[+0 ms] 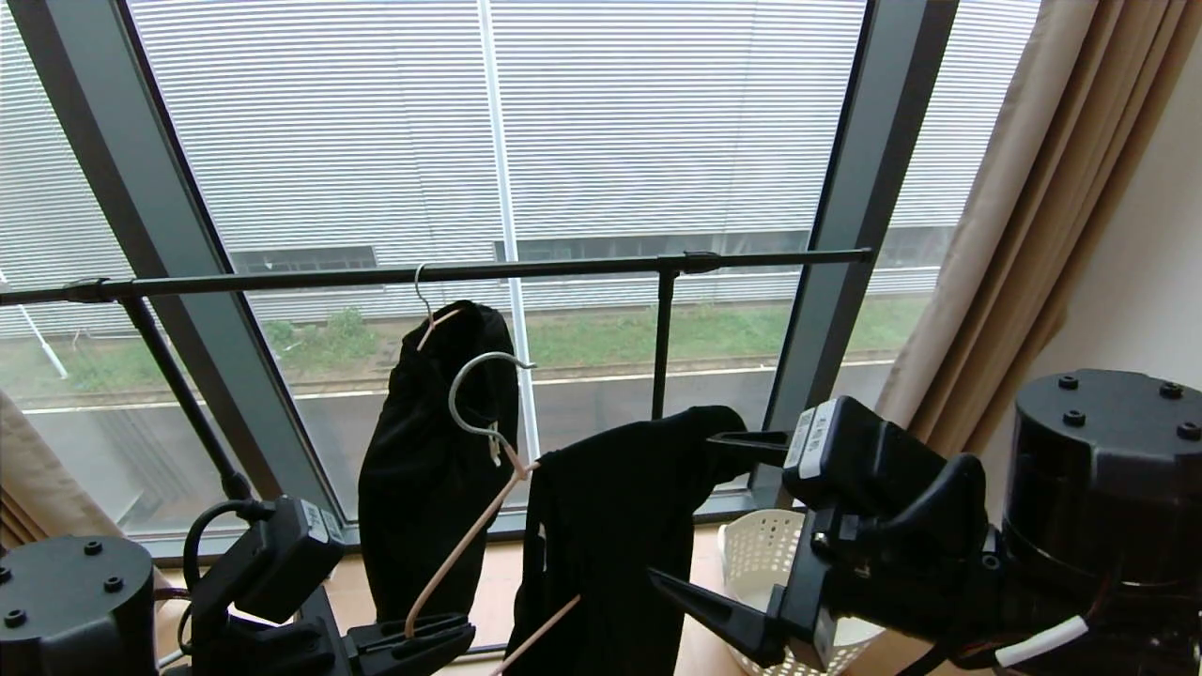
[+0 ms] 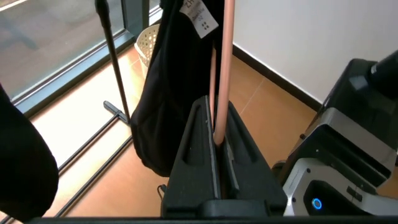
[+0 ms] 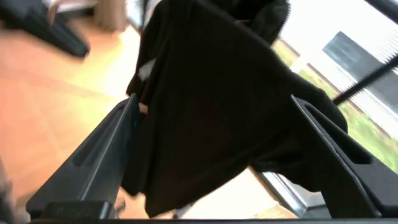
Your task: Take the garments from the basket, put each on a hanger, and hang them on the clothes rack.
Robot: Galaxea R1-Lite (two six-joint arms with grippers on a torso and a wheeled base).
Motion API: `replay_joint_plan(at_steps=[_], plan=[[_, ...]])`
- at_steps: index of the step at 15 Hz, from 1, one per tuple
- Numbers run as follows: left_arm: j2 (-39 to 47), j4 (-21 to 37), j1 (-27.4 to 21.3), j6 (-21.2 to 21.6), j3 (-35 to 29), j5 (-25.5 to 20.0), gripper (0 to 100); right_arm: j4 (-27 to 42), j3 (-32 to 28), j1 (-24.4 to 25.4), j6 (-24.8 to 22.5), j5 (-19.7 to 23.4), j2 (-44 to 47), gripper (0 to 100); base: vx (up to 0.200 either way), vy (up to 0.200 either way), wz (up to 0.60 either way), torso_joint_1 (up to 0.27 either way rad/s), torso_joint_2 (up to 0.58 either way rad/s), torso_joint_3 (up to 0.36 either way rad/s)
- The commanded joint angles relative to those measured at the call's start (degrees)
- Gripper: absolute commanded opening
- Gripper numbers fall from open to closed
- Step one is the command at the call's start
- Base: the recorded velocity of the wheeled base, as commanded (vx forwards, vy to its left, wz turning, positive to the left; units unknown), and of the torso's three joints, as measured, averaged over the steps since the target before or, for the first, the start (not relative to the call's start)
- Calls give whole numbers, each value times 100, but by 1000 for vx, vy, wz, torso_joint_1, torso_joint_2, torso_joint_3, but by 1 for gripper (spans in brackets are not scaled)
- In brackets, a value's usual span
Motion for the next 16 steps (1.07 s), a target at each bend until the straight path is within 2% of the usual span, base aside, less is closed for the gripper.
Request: replay_joint_plan(at_steps=[1,2,4,6,8,10,11,12,13,14,16], plan=[[-26,-3,427,260,164,-506,0,568,-241,-953,-880,1327,-239,100,0,0,0,0,0,0],[-26,-3,524,453,234,-656,0,1096,-583,-1252,-1354,1995,-151,100,0,0,0,0,0,0],[-17,-3,550,681,304,-708,0,2344,-1506,-1480,-1838,2443,59,100,0,0,0,0,0,0],[-9,-3,542,734,322,-717,0,4014,-2737,-1630,-2418,2874,367,100,0,0,0,0,0,0],[-35,-3,507,743,340,-717,0,5473,-3686,-1665,-3077,3120,622,100,0,0,0,0,0,0],[-79,-3,489,743,348,-717,0,7204,-4828,-1665,-3938,3164,1220,100,0,0,0,0,0,0],[-79,-3,454,743,348,-726,0,7881,-5417,-1665,-4211,3155,1580,100,0,0,0,0,0,0],[-79,-3,445,743,348,-726,0,7960,-5505,-1665,-4220,3155,1624,100,0,0,0,0,0,0],[-79,-3,410,734,348,-726,0,8391,-6235,-1665,-4228,3155,2134,100,0,0,0,0,0,0],[-79,-3,410,743,348,-726,0,8426,-6542,-1656,-4228,3155,2389,100,0,0,0,0,0,0],[-96,-3,410,743,348,-726,0,8408,-6674,-1630,-4228,3155,2635,100,0,0,0,0,0,0]])
